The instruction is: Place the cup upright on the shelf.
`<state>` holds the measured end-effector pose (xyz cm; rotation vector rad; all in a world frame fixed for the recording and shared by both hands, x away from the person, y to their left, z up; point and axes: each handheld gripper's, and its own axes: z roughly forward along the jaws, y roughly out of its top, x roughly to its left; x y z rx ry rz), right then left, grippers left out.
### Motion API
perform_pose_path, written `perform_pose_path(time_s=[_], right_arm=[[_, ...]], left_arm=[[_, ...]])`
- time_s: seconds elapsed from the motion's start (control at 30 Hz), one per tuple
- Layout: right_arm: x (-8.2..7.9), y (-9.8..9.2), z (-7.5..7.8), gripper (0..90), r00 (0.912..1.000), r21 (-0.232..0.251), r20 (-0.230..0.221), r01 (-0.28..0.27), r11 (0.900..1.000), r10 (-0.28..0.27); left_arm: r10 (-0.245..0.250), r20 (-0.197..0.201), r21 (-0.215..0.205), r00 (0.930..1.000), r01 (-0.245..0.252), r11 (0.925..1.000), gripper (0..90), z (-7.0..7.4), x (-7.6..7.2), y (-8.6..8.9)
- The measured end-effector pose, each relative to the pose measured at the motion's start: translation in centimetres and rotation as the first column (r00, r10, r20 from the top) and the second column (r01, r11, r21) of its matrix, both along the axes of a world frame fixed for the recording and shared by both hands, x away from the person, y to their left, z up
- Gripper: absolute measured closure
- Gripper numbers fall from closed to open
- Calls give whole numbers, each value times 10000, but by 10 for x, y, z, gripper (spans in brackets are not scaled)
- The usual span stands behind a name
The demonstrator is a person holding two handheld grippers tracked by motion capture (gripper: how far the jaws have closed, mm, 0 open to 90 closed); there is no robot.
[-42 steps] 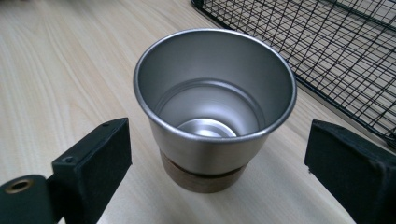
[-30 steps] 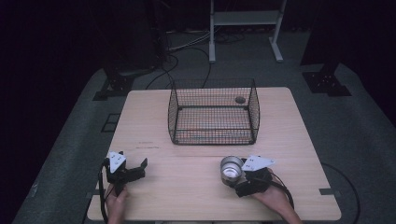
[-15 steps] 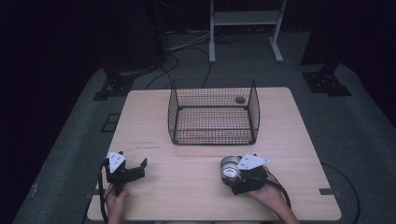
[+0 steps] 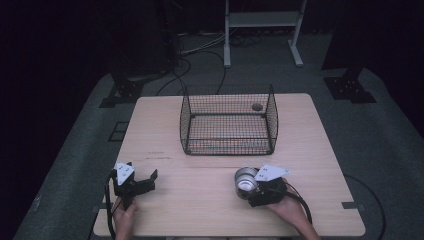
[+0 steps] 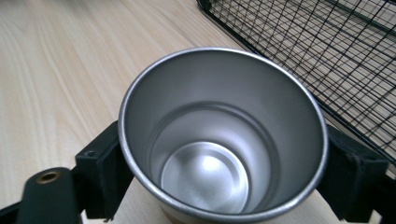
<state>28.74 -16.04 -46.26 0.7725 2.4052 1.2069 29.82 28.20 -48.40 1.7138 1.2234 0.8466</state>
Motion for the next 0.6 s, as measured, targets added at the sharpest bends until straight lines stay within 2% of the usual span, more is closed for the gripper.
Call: perform_pose_path(time_s=[0.2, 0.6], right_arm=[[2, -2, 0, 168, 9998, 105, -186, -28, 9999, 30], [2, -2, -1, 180, 9996, 279, -276, -4, 9996, 11]], left_arm=[[0, -3, 8, 10000, 0, 10000, 0, 0, 0, 0], [5, -3, 8, 10000, -5, 10000, 0, 0, 0, 0]])
